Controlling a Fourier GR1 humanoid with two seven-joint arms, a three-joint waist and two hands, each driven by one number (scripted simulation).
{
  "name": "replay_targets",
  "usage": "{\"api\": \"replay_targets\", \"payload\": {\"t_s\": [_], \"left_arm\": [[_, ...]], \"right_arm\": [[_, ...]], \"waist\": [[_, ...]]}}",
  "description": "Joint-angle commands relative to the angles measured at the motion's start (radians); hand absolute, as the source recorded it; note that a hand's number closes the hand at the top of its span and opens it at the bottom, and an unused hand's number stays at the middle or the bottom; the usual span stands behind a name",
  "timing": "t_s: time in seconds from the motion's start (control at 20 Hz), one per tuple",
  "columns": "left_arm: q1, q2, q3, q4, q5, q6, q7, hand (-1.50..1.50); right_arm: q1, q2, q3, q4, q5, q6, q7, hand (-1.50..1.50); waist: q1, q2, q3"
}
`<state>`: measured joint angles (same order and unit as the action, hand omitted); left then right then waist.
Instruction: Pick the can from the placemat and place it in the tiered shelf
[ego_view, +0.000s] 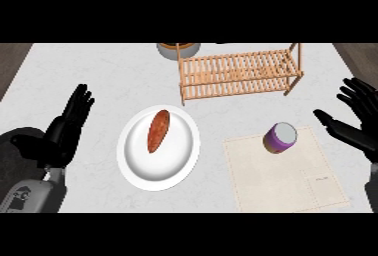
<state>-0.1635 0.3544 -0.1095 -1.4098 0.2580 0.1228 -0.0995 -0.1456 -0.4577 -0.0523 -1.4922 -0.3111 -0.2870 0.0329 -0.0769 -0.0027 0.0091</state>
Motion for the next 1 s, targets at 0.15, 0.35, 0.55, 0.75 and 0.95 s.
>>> {"api": "replay_targets", "payload": {"t_s": [0.15, 0.35, 0.55, 0.75, 0.95], "left_arm": [[0.012, -0.026, -0.094, 0.001, -0.095, 0.040, 0.040, 0.00], [-0.031, -0.021, -0.103, -0.009, -0.128, 0.055, 0.086, 0.00], [-0.034, -0.084, -0.146, -0.016, -0.178, 0.096, 0.122, 0.00], [-0.070, -0.128, -0.153, 0.073, -0.198, 0.096, 0.067, 0.00], [-0.034, -0.087, -0.122, 0.003, -0.175, 0.049, 0.082, 0.00]], "right_arm": [[0.138, 0.137, -0.200, 0.128, 0.135, -0.408, -0.262, -1.50], [0.215, 0.309, -0.284, 0.072, 0.000, -0.330, -0.570, -1.50], [0.301, 0.197, -0.265, 0.039, -0.056, -0.046, -0.557, -1.50], [0.354, 0.071, -0.173, -0.006, 0.063, -0.027, -0.409, -1.50], [0.414, 0.052, -0.082, -0.202, 0.179, -0.116, -0.215, -1.50]], "waist": [[0.028, 0.003, -0.004], [0.045, -0.001, -0.005], [0.064, 0.001, -0.008], [0.059, 0.004, -0.010], [0.070, 0.002, -0.011]]}}
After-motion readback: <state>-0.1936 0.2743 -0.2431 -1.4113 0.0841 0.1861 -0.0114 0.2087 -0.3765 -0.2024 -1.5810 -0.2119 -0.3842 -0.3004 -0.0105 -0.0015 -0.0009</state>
